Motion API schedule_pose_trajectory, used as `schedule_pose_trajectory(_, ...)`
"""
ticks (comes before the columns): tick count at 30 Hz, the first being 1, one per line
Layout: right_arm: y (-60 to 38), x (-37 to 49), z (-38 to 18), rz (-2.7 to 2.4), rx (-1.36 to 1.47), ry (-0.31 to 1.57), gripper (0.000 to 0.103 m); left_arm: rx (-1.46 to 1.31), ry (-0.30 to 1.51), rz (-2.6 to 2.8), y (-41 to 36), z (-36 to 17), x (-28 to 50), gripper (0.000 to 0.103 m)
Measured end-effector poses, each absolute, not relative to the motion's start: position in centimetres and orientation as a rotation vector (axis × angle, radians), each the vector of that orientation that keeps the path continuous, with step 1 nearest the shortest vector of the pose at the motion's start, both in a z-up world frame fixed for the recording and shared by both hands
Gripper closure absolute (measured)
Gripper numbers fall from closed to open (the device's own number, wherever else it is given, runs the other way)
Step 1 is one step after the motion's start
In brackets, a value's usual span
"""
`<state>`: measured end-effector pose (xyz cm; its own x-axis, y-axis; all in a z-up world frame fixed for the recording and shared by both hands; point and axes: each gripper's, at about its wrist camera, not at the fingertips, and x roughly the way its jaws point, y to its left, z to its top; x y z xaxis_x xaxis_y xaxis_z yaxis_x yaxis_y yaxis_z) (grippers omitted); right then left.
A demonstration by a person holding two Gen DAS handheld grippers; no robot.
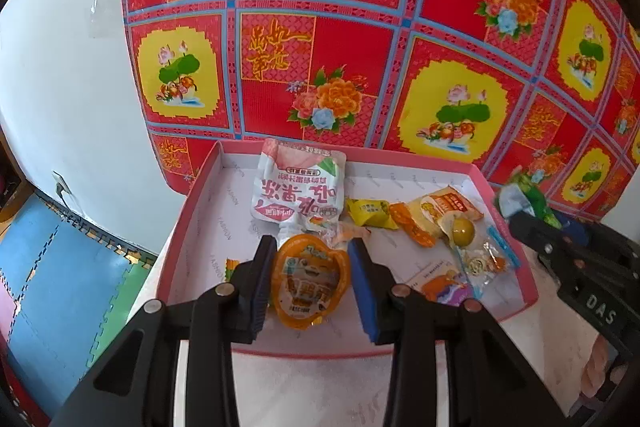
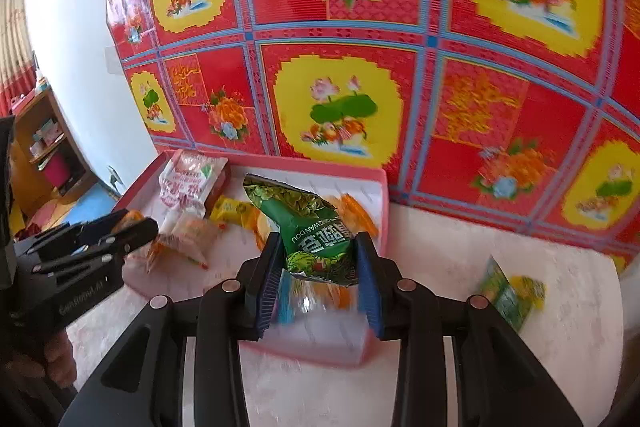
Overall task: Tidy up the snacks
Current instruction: 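Carry the orange jelly cup into the tray with the left gripper while the right carries the green bag, then open both grippers to release the orange jelly cup and green bag in the tray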
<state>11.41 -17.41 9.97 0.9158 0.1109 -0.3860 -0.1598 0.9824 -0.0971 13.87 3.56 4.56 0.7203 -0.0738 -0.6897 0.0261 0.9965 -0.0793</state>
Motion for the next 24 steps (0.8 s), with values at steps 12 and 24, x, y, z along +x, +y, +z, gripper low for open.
schedule_pose_trajectory(12, -16.1, 17.1, 9.4, 0.132, -0.142, 0.442, 0.066, -0.090, 0.833, -0.058, 3.8, 3.6, 15.6, 0.064)
schedule_pose_trajectory(24, -14.2, 17.5, 9.6, 0.182, -0.155, 0.445, 0.047, -0.132, 0.847, -0.005, 5.2, 5.3, 15.0, 0.043)
